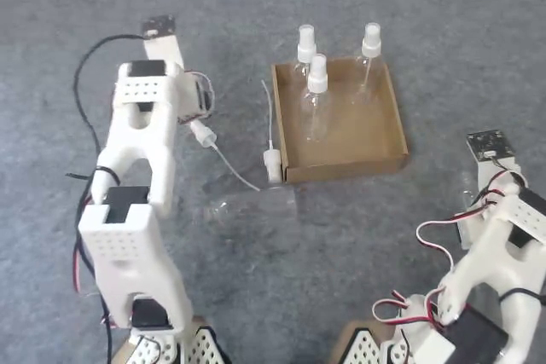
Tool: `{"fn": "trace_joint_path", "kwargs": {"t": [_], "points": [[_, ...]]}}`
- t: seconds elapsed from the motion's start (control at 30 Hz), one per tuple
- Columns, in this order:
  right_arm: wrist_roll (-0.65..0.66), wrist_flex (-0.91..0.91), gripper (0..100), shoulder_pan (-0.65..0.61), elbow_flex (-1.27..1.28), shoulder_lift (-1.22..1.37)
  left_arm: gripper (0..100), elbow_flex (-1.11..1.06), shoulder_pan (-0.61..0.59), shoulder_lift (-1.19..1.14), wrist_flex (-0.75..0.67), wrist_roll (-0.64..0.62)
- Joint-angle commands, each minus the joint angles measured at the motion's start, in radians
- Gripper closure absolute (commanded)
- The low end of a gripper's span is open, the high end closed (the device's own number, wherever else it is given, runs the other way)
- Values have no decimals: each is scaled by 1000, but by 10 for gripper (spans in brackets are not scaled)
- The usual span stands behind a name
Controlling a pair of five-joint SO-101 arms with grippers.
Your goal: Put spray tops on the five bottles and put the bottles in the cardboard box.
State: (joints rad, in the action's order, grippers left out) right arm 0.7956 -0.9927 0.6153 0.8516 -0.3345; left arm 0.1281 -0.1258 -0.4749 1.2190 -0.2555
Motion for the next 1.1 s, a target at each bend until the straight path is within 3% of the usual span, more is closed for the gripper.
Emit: {"fn": "trace_joint_path", "kwargs": {"t": [0.0,0.43,0.67,1.07], "points": [[9,-12,727,-4,-9,-53,837,-48,46,15,-64,-46],[9,-13,727,-2,-9,-53,841,-145,43,-11,-147,-15],[12,-13,727,19,-9,-61,852,59,41,-146,0,71],[12,-13,727,16,-9,-61,844,346,28,-285,175,91]]}}
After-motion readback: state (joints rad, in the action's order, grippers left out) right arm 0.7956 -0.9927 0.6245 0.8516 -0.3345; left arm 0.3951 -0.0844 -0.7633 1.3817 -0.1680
